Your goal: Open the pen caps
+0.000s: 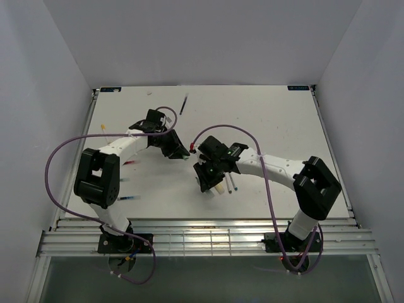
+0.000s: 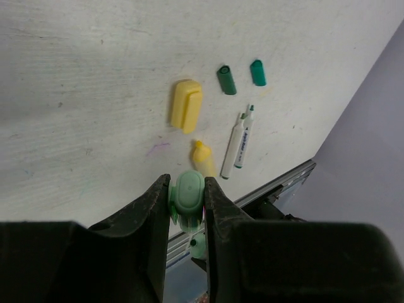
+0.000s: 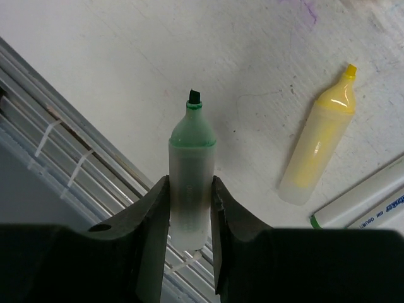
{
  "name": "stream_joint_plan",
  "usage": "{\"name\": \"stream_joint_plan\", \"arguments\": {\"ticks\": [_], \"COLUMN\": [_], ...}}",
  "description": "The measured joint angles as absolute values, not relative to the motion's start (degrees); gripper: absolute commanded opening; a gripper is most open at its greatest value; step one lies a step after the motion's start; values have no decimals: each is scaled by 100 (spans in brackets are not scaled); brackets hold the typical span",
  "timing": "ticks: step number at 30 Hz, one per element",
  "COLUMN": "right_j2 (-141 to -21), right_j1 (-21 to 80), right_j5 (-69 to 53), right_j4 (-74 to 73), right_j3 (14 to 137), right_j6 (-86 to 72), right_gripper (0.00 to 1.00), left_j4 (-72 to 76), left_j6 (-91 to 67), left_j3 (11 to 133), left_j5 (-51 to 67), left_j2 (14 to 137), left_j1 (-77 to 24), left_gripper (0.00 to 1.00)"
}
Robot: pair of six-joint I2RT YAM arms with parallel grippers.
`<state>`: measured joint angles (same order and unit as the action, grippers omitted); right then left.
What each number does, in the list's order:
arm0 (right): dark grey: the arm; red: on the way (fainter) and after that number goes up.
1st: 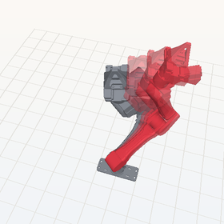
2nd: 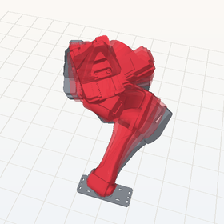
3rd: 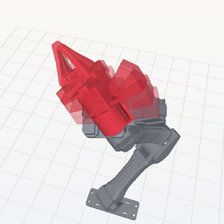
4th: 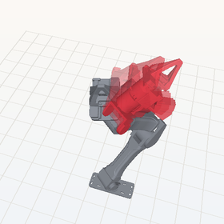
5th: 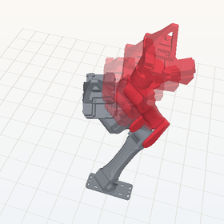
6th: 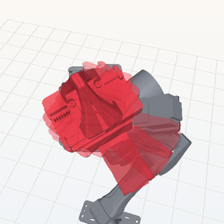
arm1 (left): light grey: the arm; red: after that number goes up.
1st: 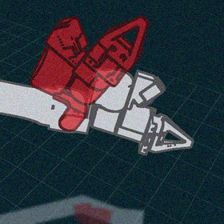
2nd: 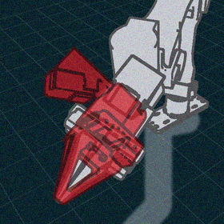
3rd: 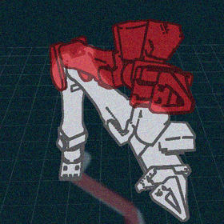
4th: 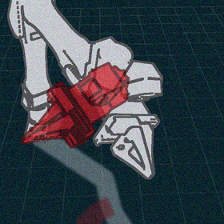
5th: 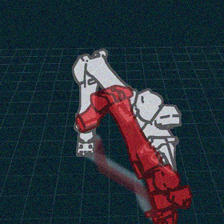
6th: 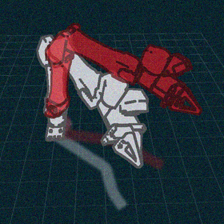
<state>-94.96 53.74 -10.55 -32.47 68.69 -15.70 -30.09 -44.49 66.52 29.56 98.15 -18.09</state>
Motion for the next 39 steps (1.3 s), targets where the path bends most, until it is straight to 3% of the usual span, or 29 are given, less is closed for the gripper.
{"name": "stream_joint_plan", "arguments": {"ticks": [6,17,20,25,29,34,39], "right_j2": [-9870,-10197,-10256,-10346,-10366,-10453,-10506], "right_j1": [5352,5205,5133,5026,4998,4993,4982], "right_j5": [-958,-548,-460,-436,-449,-447,-314], "right_j4": [-3159,-3135,-3133,-3124,-3120,-3133,-3247], "right_j3": [6643,6560,6554,6569,6591,6716,7065], "right_j6": [-1597,-1588,-1579,-1535,-1485,-1455,-1441], "right_gripper": [8,9,13,20,29,33,50], "left_j4": [-2963,-2676,-2646,-2598,-2541,-2519,-2600], "left_j6": [-4263,-4134,-4112,-4053,-4053,-4021,-3920], "left_j3": [6602,6751,6772,6855,6855,6851,6785], "left_j5": [2956,3035,3050,3157,3197,3234,3105], "left_j2": [10226,10962,11172,11260,11262,11236,11074], "left_j1": [-1852,-1885,-1898,-1916,-1925,-1925,-1925], "left_gripper": [14,26,27,47,54,60,68]}}
